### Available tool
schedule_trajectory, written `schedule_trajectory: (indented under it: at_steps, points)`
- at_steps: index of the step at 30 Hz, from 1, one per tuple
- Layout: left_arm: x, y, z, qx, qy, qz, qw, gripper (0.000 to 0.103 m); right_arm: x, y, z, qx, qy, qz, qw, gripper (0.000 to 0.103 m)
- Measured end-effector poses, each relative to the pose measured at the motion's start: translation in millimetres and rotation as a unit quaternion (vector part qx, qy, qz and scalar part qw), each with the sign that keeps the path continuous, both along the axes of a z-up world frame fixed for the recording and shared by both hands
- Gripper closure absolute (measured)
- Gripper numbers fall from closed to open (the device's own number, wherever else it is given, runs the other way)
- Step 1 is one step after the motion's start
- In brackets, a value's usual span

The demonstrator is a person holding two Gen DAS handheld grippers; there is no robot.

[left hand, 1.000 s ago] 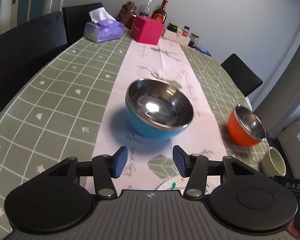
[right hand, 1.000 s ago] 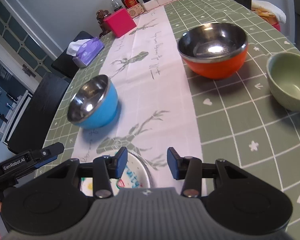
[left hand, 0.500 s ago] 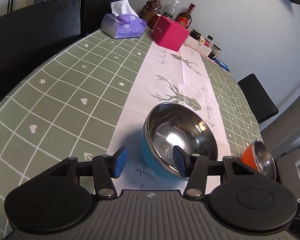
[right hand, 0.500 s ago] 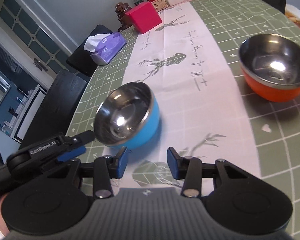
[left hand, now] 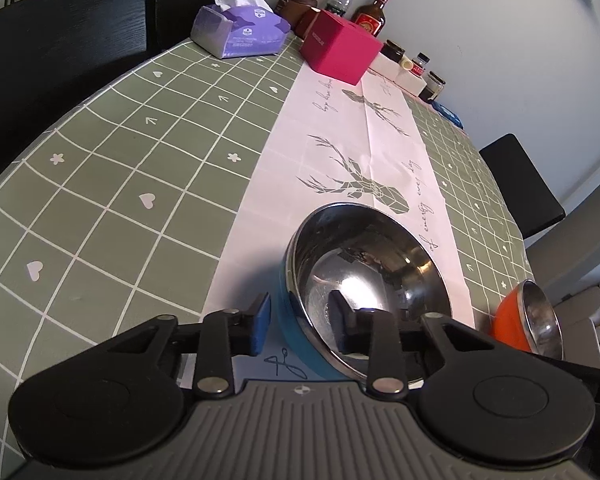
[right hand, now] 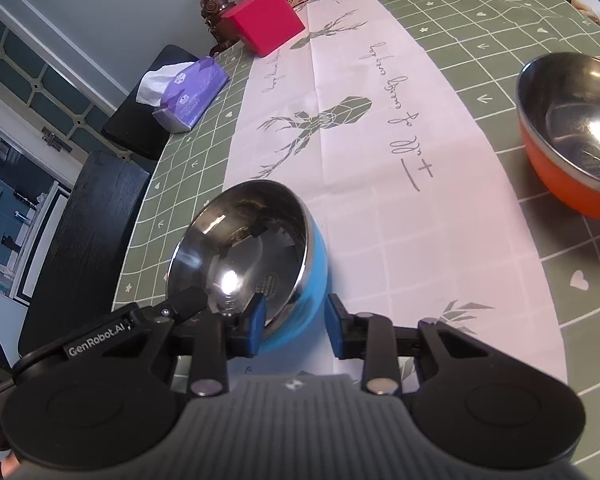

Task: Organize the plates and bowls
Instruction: 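Close the left tool on the blue bowl's rim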

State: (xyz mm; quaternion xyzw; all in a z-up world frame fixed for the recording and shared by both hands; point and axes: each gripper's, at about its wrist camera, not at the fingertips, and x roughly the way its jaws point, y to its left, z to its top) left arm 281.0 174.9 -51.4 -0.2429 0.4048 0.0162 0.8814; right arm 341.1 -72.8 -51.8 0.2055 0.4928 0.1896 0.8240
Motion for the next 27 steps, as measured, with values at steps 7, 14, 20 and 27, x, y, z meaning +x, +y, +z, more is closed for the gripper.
schedule_trajectory:
  at_steps: [7, 14, 20, 27]
  points:
    - [-3, -12, 5, 0.03, 0.007, -0.01, 0.9995, 0.081, -3, 1, 3, -0.008, -0.004, 0.004, 1.0, 0.085]
    - [-16, -28, 19, 0.039, -0.002, -0.023, 0.999, 0.081, -12, -15, 13, -0.006, -0.024, 0.001, 1.0, 0.088]
    - [-39, -57, 39, 0.04, -0.003, -0.044, 0.9982, 0.081, -37, -49, 28, 0.005, -0.033, -0.007, 0.999, 0.089]
    - [-69, -100, 50, 0.025, -0.013, -0.087, 0.9958, 0.081, -80, -99, 40, 0.005, -0.035, -0.029, 0.999, 0.089]
